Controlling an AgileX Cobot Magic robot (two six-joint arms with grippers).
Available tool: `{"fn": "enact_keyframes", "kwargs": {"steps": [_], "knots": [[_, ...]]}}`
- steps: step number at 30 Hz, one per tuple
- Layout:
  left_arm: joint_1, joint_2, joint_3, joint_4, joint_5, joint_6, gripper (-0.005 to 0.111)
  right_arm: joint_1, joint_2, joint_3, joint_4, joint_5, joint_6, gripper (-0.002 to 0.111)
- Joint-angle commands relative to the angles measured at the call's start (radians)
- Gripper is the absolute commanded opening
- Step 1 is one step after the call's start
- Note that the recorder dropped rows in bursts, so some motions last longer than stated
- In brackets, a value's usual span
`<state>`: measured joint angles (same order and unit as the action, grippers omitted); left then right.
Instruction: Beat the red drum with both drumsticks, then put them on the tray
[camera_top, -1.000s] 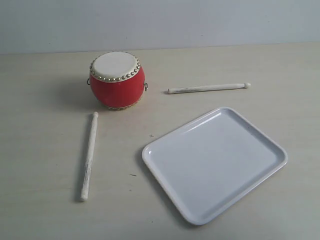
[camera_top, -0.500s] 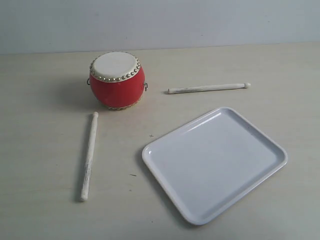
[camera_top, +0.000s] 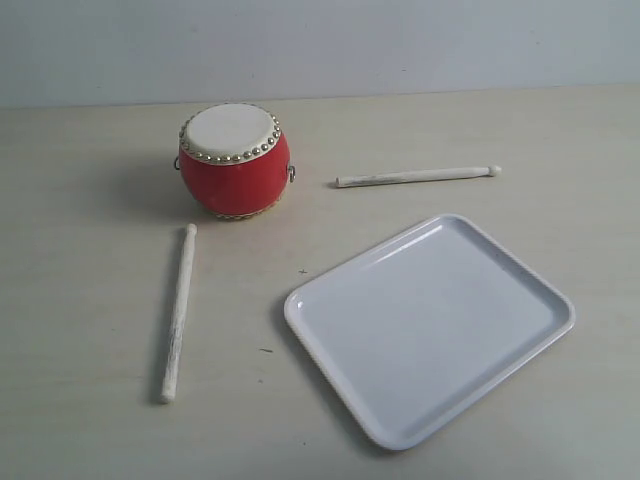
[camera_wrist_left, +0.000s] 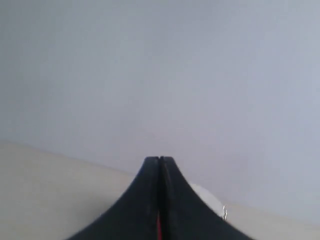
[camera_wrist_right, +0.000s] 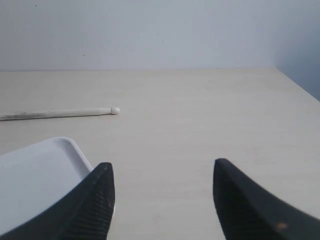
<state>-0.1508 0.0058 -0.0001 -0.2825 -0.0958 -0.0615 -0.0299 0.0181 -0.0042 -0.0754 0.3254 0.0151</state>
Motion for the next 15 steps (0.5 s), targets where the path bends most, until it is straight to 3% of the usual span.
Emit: {"fn": "enact_keyframes", "kwargs": {"steps": [1,6,11,15], "knots": [[0.002,-0.006,0.0,-0.024,-0.243,-0.098,0.0,-0.005,-0.006,0.004,-0.002,-0.013,-0.003,0.056],[0.002,-0.006,0.0,-0.019,-0.518,-0.142,0.0,-0.005,-0.006,0.004,-0.002,-0.013,-0.003,0.056],[0.002,-0.005,-0.13,0.058,-0.497,-0.115,0.0,-0.005,-0.006,0.004,-0.002,-0.013,-0.003,0.056],[0.002,0.15,-0.26,0.101,-0.44,-0.061,0.0,-0.005,-0.006,0.004,-0.002,-0.013,-0.003,0.056]]}}
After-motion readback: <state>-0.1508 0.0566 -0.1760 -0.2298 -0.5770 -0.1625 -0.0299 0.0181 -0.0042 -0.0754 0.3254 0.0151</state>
